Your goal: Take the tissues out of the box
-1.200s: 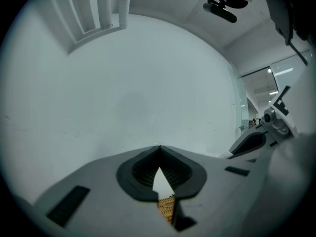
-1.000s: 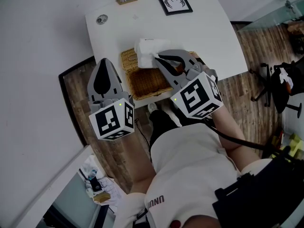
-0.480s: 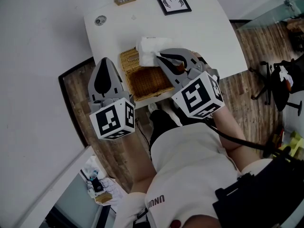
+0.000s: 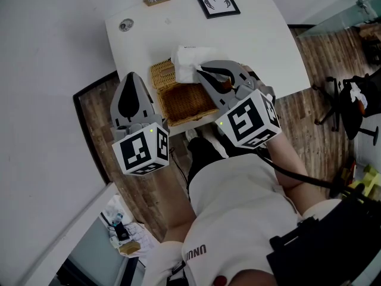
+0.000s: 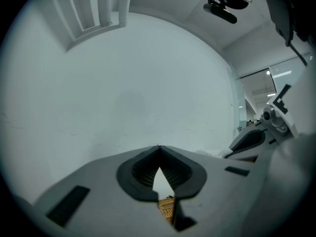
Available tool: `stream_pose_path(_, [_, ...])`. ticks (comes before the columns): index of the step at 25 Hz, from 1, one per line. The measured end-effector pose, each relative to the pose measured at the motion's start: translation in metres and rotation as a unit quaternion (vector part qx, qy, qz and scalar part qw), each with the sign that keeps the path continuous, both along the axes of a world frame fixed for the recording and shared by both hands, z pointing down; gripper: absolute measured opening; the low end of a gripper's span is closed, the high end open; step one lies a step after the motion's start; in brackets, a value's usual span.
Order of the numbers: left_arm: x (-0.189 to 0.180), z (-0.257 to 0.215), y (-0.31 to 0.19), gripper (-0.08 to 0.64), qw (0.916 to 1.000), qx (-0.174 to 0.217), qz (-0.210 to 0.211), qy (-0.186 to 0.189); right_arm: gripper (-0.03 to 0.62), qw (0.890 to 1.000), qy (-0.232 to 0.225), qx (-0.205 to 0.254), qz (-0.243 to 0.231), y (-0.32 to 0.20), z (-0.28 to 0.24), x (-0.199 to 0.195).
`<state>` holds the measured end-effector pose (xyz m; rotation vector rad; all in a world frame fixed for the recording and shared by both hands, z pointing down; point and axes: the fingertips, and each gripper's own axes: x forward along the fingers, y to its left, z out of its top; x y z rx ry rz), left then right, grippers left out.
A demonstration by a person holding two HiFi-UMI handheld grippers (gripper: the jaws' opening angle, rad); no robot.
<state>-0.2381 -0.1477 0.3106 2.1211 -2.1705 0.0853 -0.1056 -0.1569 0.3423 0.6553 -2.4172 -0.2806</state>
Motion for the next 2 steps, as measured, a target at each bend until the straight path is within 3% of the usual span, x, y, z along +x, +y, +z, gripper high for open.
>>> stream_pose_path(2, [-0.0001, 0.0, 0.0003, 0.012, 1.0, 0.0, 0.0, 0.0, 0.025, 1.0, 0.0, 0.0, -0.001, 0.0002, 0.0002, -0.0002])
